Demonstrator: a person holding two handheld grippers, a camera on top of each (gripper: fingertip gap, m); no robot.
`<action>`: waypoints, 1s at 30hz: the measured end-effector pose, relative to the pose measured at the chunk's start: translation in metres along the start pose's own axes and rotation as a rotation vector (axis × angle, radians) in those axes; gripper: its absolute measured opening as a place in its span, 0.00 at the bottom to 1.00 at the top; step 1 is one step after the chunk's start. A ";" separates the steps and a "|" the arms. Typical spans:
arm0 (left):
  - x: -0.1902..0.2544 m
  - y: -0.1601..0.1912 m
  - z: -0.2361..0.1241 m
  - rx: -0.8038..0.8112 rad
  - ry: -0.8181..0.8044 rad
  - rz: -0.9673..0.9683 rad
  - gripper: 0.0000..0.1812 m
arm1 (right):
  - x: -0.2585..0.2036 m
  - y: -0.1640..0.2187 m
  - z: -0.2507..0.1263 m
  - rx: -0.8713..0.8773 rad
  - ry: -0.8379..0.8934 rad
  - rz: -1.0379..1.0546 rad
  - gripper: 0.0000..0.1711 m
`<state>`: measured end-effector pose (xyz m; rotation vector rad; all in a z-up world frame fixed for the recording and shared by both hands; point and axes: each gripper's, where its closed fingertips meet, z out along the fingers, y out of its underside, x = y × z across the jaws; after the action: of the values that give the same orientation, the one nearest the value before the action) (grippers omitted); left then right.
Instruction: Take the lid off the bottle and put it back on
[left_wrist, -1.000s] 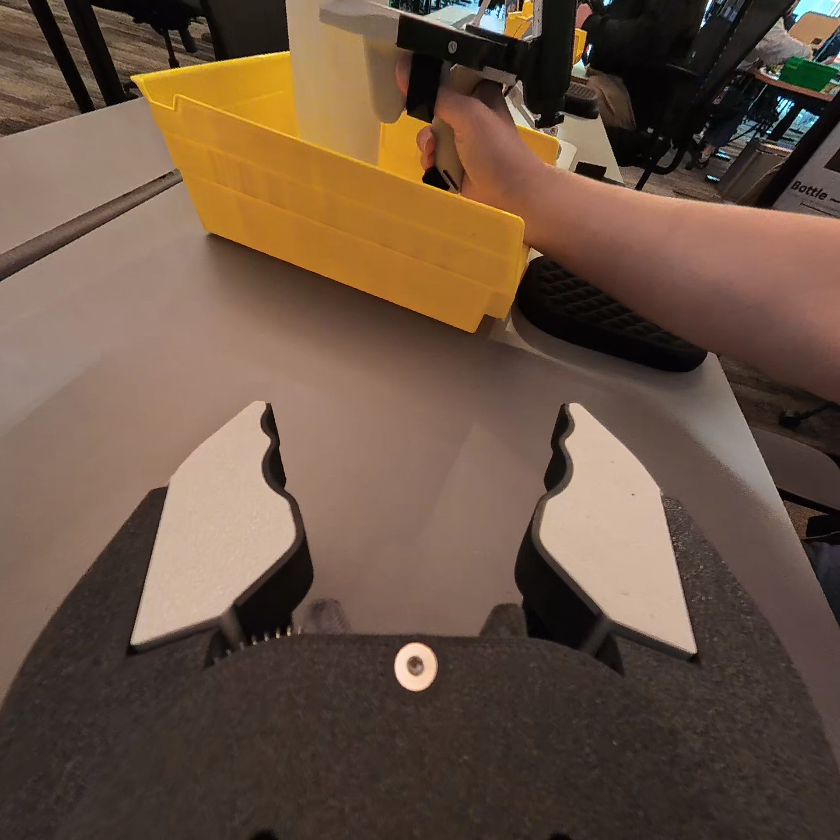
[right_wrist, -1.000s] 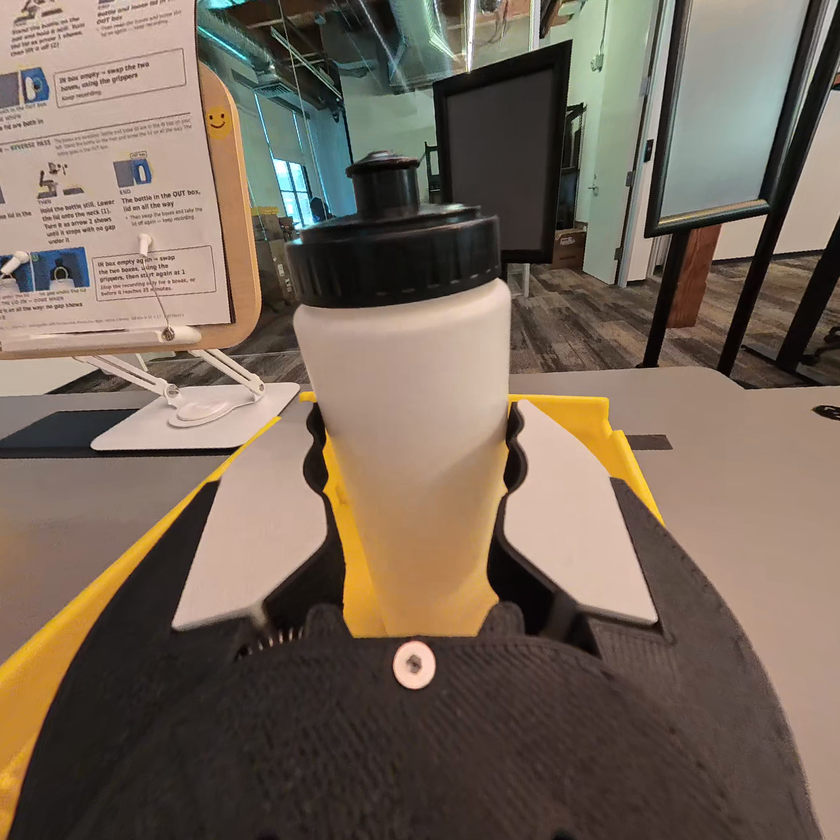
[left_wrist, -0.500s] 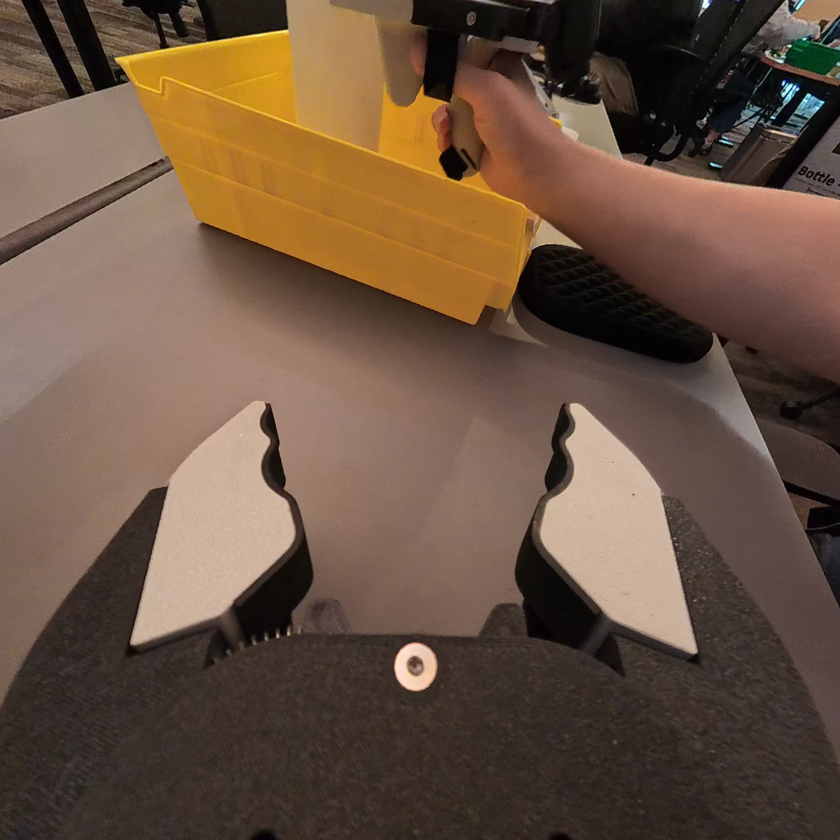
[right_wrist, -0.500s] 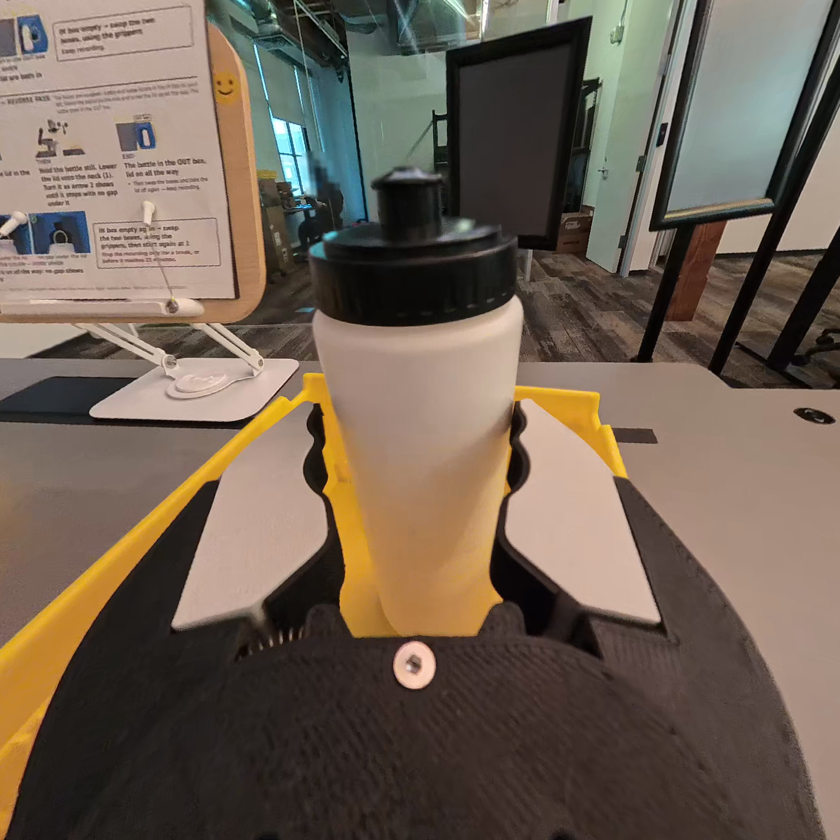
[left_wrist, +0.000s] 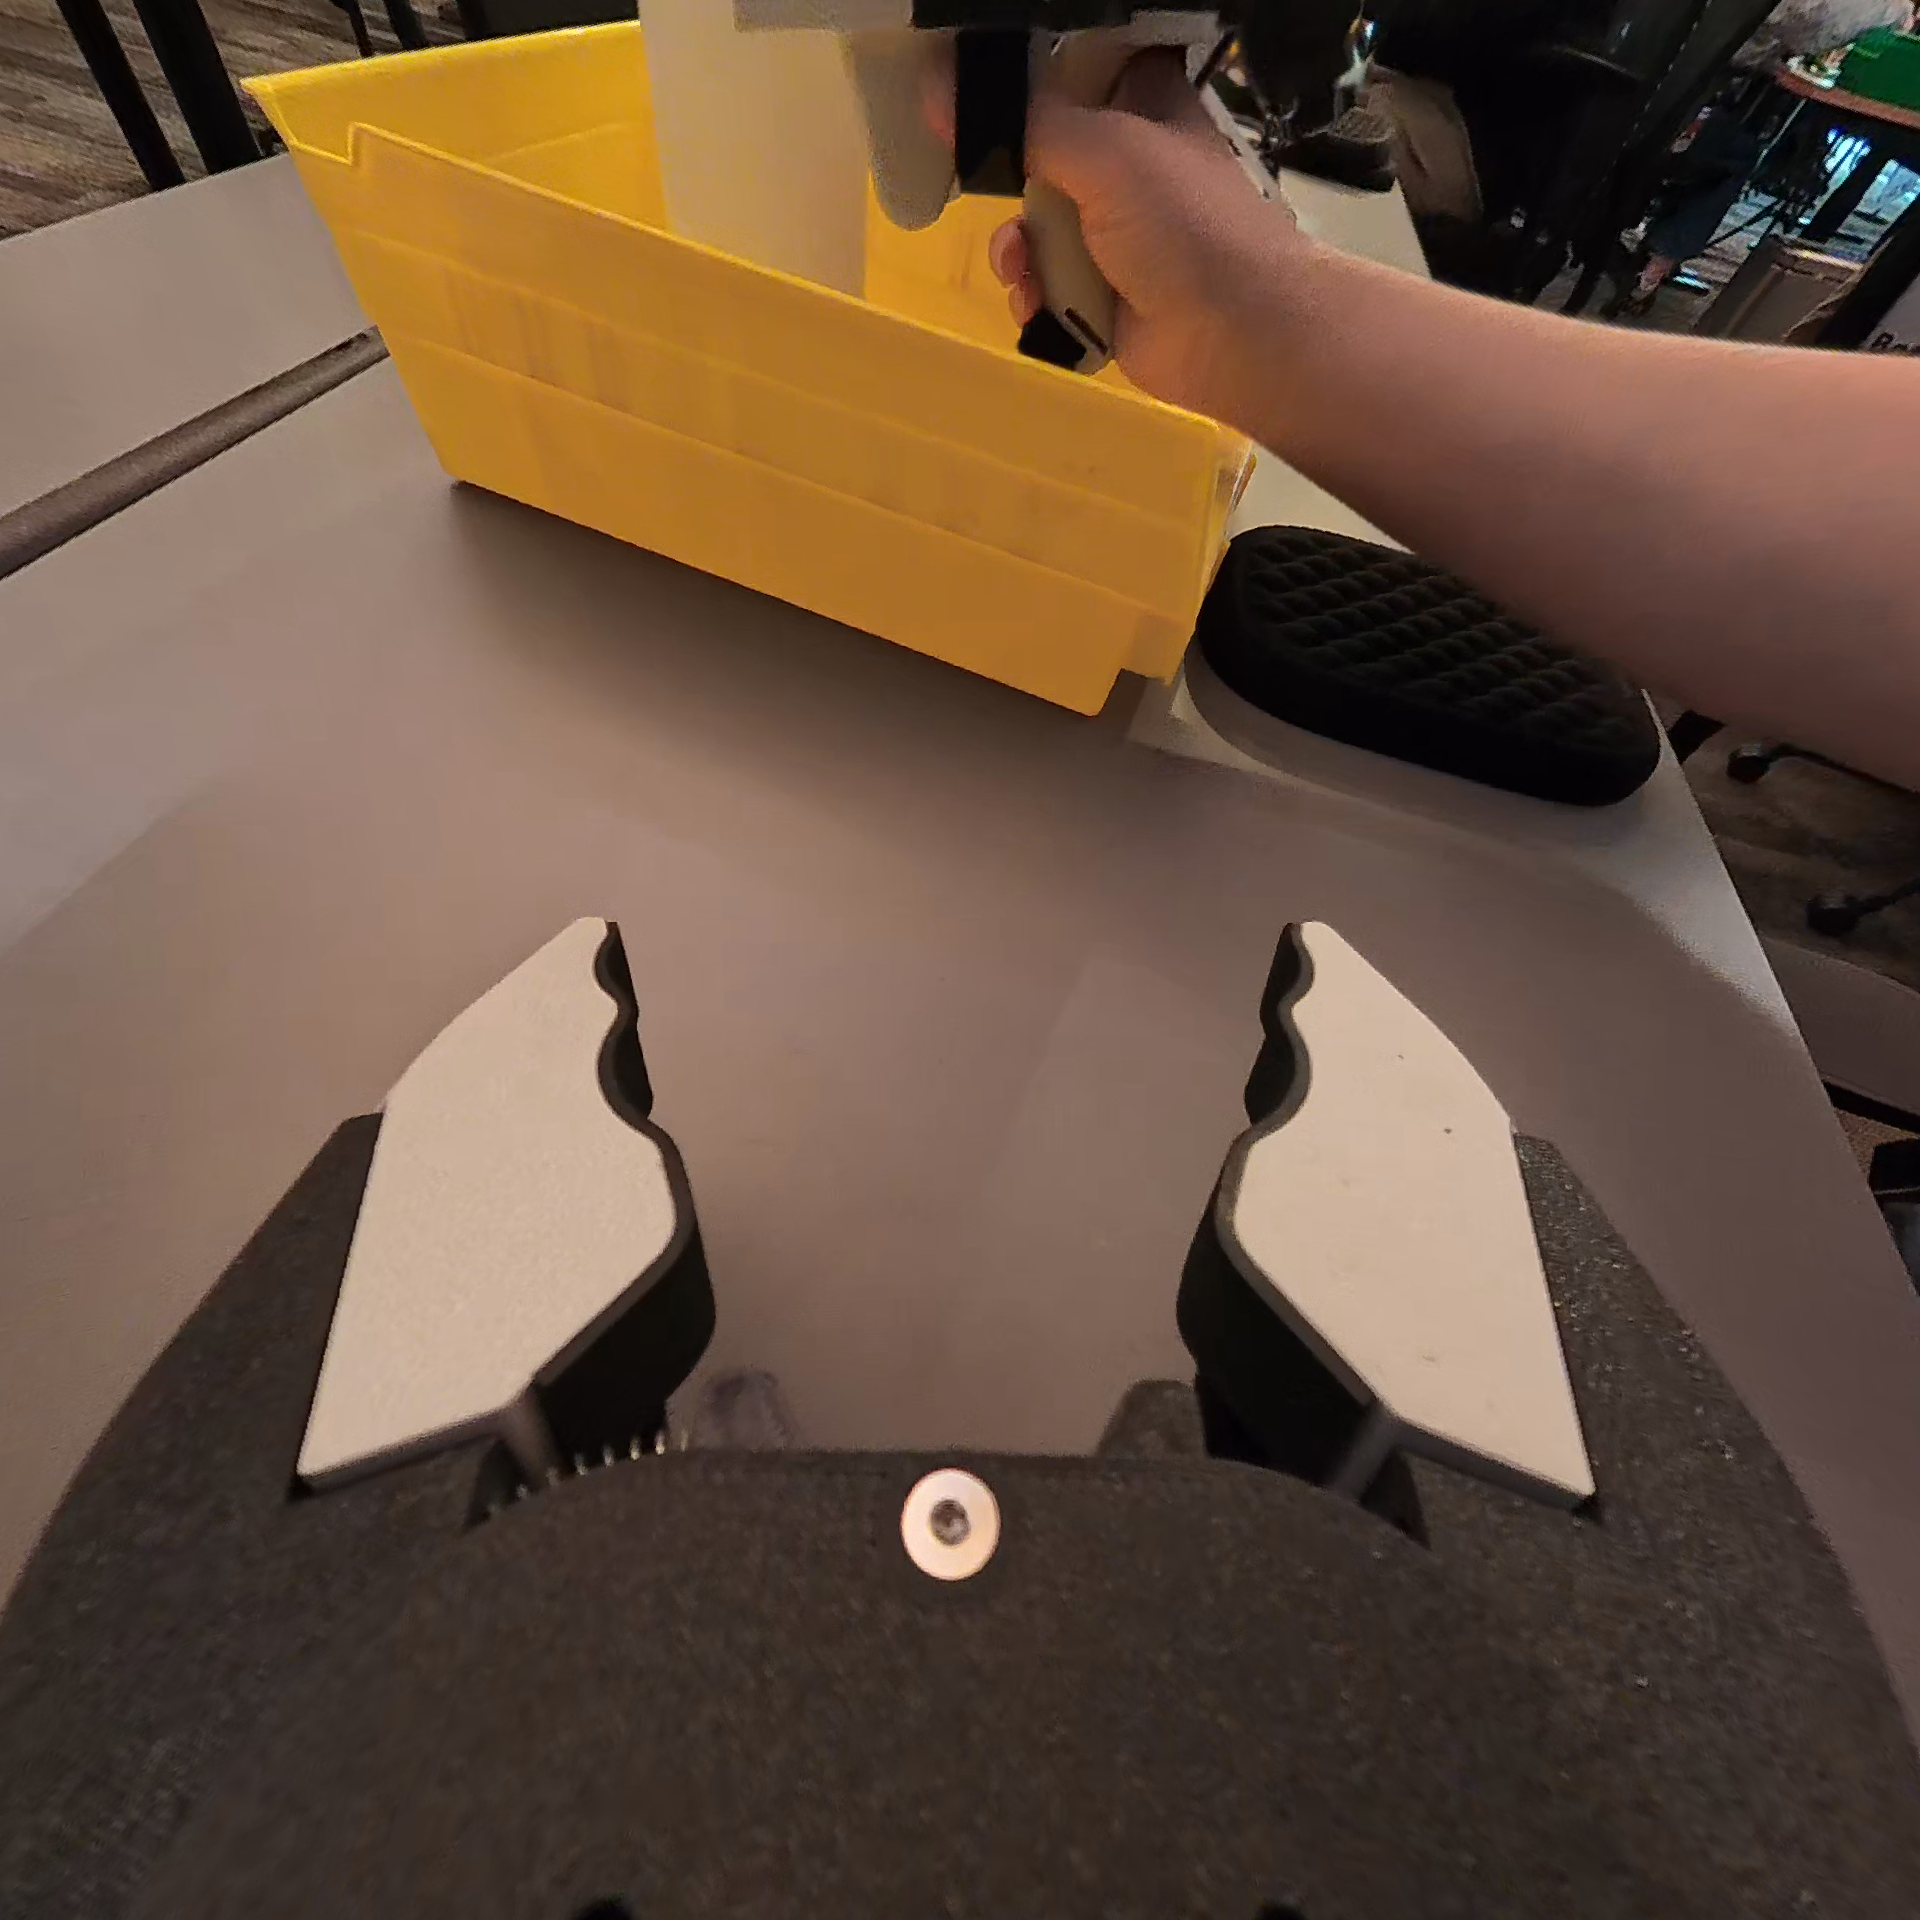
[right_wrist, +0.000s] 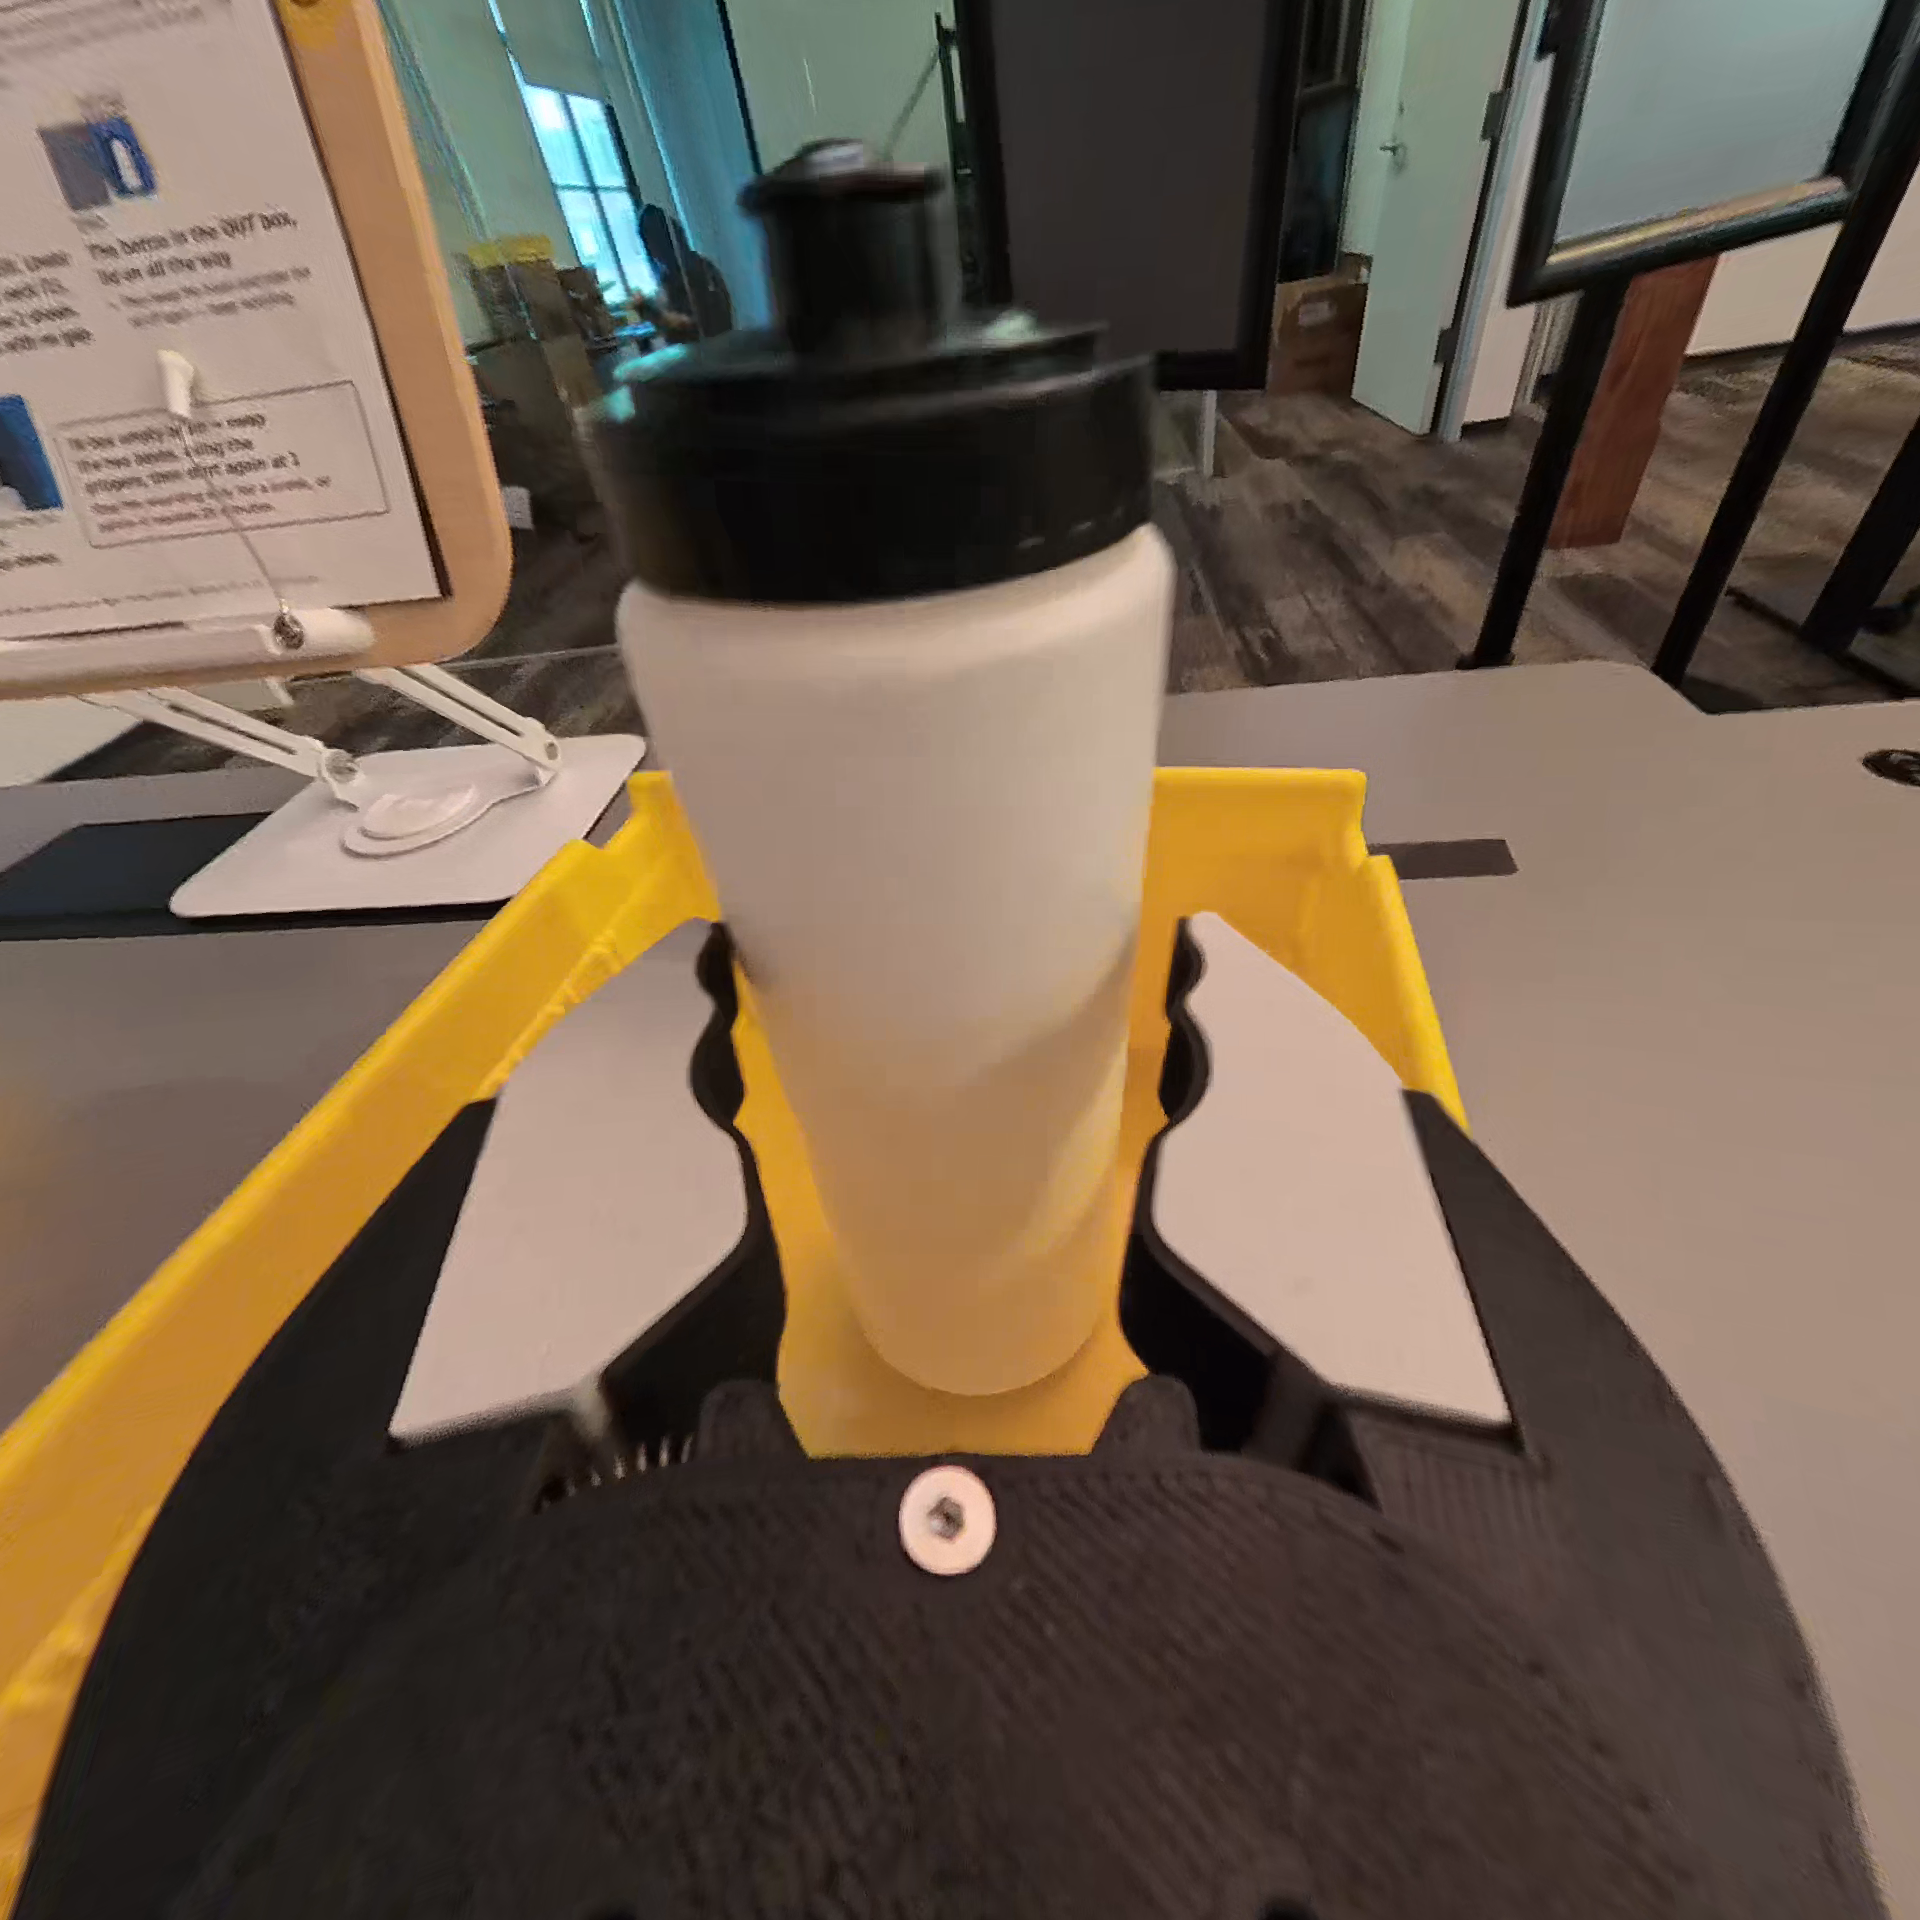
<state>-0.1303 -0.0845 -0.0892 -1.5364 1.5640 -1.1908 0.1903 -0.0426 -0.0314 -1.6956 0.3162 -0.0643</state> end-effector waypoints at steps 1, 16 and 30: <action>0.000 0.000 0.000 0.001 0.000 -0.001 0.63 | -0.002 0.000 0.002 0.012 -0.013 -0.006 0.43; -0.004 0.003 0.001 -0.009 0.001 -0.014 0.62 | -0.035 -0.004 -0.029 -0.594 -0.154 0.018 0.43; -0.005 0.002 -0.001 -0.006 -0.004 -0.021 0.62 | -0.027 0.053 -0.023 -0.911 -0.119 0.174 0.43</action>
<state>-0.1313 -0.0795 -0.0911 -1.5610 1.5540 -1.1953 0.1497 -0.0645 -0.0756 -2.5471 0.4380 0.3595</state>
